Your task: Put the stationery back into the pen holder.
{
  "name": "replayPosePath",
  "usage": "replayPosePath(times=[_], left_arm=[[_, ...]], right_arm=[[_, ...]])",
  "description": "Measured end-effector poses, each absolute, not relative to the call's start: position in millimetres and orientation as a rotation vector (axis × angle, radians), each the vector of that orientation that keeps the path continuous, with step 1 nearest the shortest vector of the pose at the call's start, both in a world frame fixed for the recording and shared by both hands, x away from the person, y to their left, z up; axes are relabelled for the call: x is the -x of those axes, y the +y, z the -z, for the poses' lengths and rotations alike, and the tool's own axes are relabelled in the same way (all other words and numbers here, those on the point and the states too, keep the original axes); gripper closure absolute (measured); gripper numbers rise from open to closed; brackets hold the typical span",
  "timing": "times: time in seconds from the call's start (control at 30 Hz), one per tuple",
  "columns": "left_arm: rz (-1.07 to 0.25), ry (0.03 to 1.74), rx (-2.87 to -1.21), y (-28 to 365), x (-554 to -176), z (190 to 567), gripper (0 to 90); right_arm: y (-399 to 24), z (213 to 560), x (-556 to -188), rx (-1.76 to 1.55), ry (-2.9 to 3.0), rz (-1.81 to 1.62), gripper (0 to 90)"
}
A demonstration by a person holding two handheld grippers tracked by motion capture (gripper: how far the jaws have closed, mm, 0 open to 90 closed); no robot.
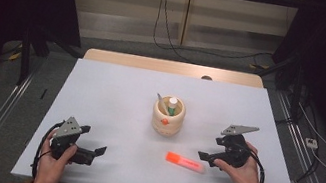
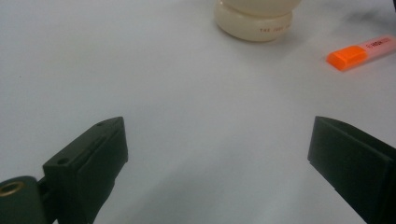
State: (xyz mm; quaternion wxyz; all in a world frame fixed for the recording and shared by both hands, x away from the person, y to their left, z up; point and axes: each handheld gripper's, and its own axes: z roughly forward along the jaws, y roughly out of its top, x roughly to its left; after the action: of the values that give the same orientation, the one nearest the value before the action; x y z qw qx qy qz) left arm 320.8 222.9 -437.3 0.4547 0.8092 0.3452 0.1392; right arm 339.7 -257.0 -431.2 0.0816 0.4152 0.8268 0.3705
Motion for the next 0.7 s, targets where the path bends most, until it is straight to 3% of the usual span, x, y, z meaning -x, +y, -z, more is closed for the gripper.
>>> replayPosePath(times=[0.23,0.7], left_arm=[[-0.344,0.852,-2.002,223.5,-320.7,436.8,4.7],[-0.339,0.858,-2.002,223.2,-321.6,437.9,4.9]], right_arm=[[-234.6,421.6,-326.6,-1.084,2.560,-1.121,10.9],[-210.9,420.1,-333.6,-0.979,2.663,-1.087,11.2]])
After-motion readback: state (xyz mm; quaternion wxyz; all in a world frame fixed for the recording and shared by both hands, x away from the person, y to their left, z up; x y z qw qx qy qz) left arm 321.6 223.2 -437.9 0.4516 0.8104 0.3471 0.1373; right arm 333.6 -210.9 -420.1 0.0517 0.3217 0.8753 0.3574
